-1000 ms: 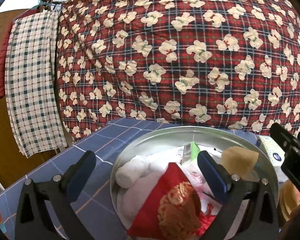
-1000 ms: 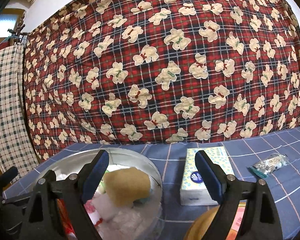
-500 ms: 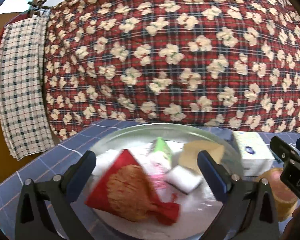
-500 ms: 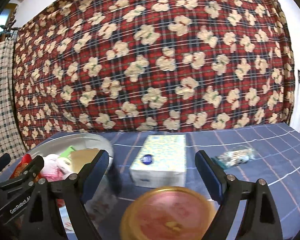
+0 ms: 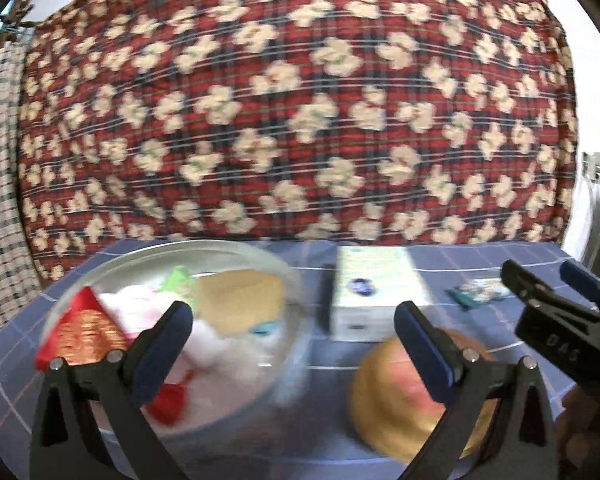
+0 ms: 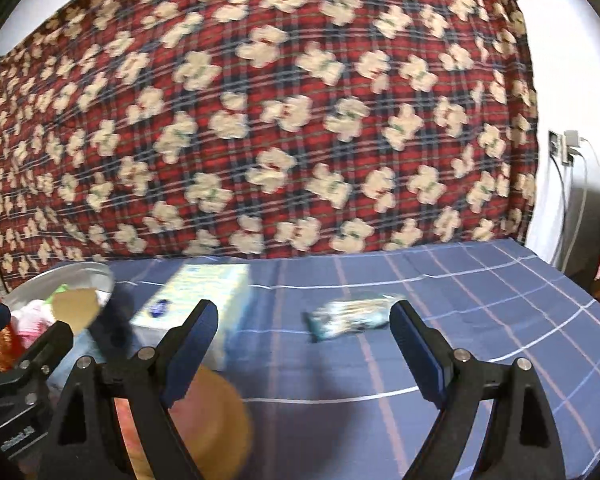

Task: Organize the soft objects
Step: 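Move both open grippers to the clear cotton swab pack on the table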

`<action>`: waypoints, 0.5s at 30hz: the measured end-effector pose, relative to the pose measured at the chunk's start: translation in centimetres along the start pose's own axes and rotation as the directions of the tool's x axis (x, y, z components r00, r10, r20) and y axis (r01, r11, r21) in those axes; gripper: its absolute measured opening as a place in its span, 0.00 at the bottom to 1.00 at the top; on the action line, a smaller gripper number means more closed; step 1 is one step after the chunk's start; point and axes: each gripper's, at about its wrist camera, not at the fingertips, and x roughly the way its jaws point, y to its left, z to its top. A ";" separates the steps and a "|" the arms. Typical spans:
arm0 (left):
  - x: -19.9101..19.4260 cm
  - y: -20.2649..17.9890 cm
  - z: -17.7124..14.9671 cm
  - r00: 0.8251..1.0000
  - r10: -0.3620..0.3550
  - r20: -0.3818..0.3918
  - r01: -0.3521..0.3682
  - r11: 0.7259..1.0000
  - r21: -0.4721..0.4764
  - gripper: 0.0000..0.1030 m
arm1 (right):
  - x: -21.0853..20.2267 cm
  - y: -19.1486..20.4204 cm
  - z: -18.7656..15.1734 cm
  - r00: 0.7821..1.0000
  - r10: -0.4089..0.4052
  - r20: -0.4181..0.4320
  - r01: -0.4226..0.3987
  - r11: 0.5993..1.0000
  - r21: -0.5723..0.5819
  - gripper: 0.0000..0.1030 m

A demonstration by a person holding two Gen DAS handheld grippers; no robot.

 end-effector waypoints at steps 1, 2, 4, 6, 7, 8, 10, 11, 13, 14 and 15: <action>0.1 -0.7 0.2 1.000 -0.019 -0.004 0.019 1.000 0.002 0.94 | 0.2 -0.8 0.1 1.000 -0.005 -0.008 0.006 1.000 0.011 0.87; 0.1 -1.4 0.4 0.999 -0.045 -0.009 0.045 0.999 0.005 0.93 | 0.5 -1.9 0.2 1.000 -0.014 -0.022 0.014 0.999 0.029 0.87; 0.1 -3.1 0.9 0.995 -0.095 -0.016 0.095 0.995 0.006 0.89 | 1.1 -3.5 0.3 0.998 -0.028 -0.049 0.030 0.998 0.049 0.87; 0.3 -5.0 1.5 0.991 -0.133 -0.027 0.134 0.991 0.016 0.85 | 1.9 -5.0 0.3 0.996 -0.043 -0.080 0.048 0.997 0.058 0.87; 0.4 -5.9 1.8 0.988 -0.151 -0.036 0.152 0.988 0.022 0.81 | 2.3 -5.8 0.4 0.994 -0.046 -0.095 0.052 0.997 0.064 0.87; 0.6 -6.8 2.1 0.985 -0.167 -0.045 0.168 0.985 0.026 0.79 | 2.9 -6.6 0.4 0.993 -0.043 -0.113 0.051 0.996 0.072 0.87; 1.3 -8.6 2.7 0.979 -0.192 -0.071 0.194 0.981 0.028 0.74 | 3.7 -7.8 0.5 0.989 -0.038 -0.140 0.049 0.995 0.081 0.87; 1.6 -9.4 2.9 0.976 -0.201 -0.086 0.203 0.979 0.021 0.74 | 4.4 -8.4 0.6 0.987 -0.033 -0.158 0.047 0.996 0.082 0.87; 2.7 -11.0 3.3 0.967 -0.223 -0.124 0.225 0.974 -0.002 0.74 | 5.5 -9.5 0.6 0.981 -0.021 -0.192 0.039 0.995 0.091 0.77; 3.1 -11.5 3.5 0.963 -0.230 -0.138 0.231 0.973 -0.012 0.74 | 6.2 -10.1 0.6 0.976 -0.008 -0.218 0.030 0.995 0.097 0.74; 3.7 -12.3 3.6 0.959 -0.238 -0.153 0.237 0.971 -0.024 0.71 | 6.9 -10.6 0.5 0.971 0.005 -0.240 0.021 0.994 0.104 0.69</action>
